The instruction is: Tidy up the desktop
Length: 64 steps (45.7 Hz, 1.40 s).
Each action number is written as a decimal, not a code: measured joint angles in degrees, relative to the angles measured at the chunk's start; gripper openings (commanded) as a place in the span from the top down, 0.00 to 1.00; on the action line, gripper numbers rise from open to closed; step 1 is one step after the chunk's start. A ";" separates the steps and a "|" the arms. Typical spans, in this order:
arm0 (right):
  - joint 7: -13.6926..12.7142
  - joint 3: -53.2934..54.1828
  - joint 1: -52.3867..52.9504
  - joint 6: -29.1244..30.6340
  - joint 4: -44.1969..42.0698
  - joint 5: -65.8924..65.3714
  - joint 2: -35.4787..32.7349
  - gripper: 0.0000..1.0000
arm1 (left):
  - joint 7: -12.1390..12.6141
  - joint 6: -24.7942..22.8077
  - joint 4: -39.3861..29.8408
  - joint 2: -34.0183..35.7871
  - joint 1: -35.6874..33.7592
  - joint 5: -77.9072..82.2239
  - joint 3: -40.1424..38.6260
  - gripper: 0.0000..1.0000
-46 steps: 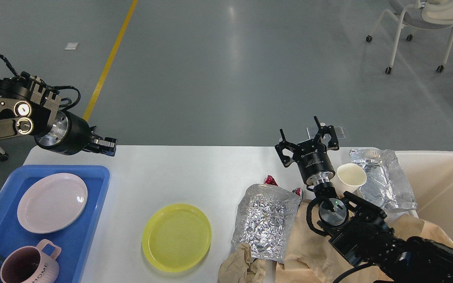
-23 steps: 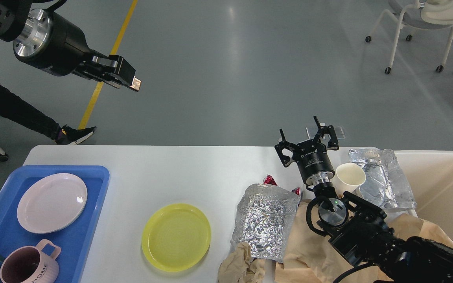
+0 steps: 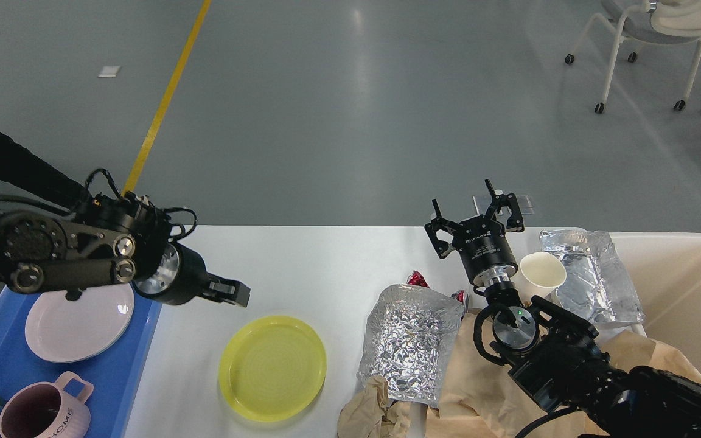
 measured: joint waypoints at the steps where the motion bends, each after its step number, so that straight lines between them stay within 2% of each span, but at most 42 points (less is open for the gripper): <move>1: 0.00 0.00 0.00 0.00 0.00 0.00 0.00 0.00 | 0.38 0.83 0.29 -0.71 1.28 0.13 0.03 0.31; 8: 0.00 0.00 0.00 0.00 0.00 0.00 0.00 0.00 | 1.97 4.06 2.22 -4.04 7.18 0.46 0.06 0.27; 14: 0.00 0.00 0.00 0.00 0.07 0.00 0.00 0.00 | 2.49 4.56 4.70 -4.82 9.71 0.47 0.06 0.27; 21: 0.00 0.00 0.00 0.00 0.08 0.00 0.00 0.00 | 4.24 4.65 7.53 -5.34 11.79 0.47 0.06 0.28; 30: 0.00 0.00 0.00 0.00 0.08 0.00 0.00 0.00 | 4.95 5.71 9.85 -8.33 14.56 0.46 -0.14 0.31; 34: 0.00 0.00 0.00 0.00 0.08 0.00 0.00 0.00 | 5.51 6.48 10.60 -9.64 15.59 0.46 0.01 0.34; 45: 0.00 0.00 0.00 0.00 0.09 0.00 -0.01 0.00 | 6.64 7.84 11.84 -11.92 17.50 0.45 0.08 0.52; 64: 0.00 0.00 0.00 0.00 0.15 0.00 0.00 0.00 | 7.51 8.60 12.66 -12.02 18.78 0.54 0.15 0.60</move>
